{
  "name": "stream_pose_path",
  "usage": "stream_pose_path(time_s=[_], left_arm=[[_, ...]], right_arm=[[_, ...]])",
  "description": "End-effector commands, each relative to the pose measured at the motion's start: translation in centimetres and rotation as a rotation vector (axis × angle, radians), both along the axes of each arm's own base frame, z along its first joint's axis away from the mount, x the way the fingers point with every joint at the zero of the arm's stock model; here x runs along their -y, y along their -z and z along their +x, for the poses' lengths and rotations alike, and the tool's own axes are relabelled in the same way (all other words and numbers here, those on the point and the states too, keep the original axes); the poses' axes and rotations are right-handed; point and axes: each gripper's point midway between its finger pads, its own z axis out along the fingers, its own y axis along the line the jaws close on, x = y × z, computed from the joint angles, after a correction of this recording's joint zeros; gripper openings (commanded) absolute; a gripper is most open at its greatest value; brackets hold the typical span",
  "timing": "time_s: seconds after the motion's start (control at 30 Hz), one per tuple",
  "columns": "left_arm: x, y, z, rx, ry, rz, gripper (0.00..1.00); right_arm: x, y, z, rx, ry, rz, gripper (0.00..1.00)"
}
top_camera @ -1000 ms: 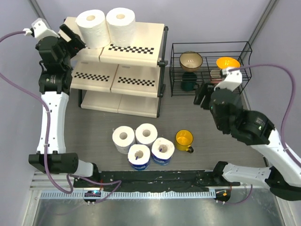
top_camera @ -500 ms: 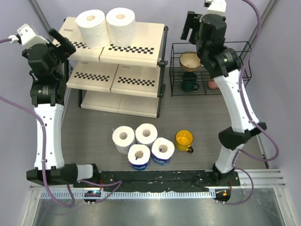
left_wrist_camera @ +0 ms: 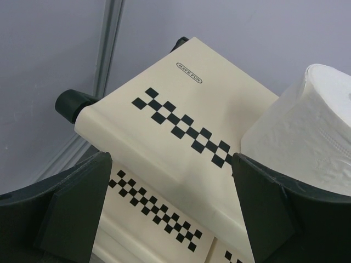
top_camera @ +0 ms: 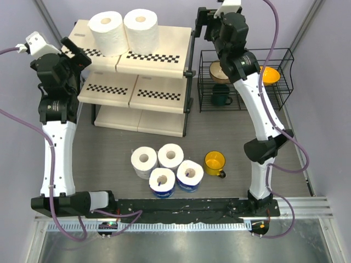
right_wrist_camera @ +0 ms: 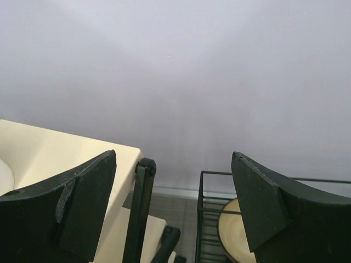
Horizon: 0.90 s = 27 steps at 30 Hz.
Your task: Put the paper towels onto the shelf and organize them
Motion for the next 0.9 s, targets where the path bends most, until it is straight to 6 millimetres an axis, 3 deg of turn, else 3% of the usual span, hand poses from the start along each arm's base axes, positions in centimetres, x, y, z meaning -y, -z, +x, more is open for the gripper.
stream_pose_path(time_s=[0.0, 0.27, 0.87], left_arm=[[0.2, -2.1, 0.0, 0.084, 0.023, 0.011, 0.96], [0.5, -2.1, 0.8, 0.087, 0.043, 0.03, 0.96], [1.6, -2.4, 1.9, 0.101, 0.109, 0.033, 0.96]], right_arm=[[-2.0, -1.8, 1.1, 0.111, -0.078, -0.014, 0.93], [-5.3, -0.1, 3.1, 0.142, -0.206, -0.044, 0.93], [-10.2, 0.4, 3.1, 0.157, -0.439, 0.107, 0.95]])
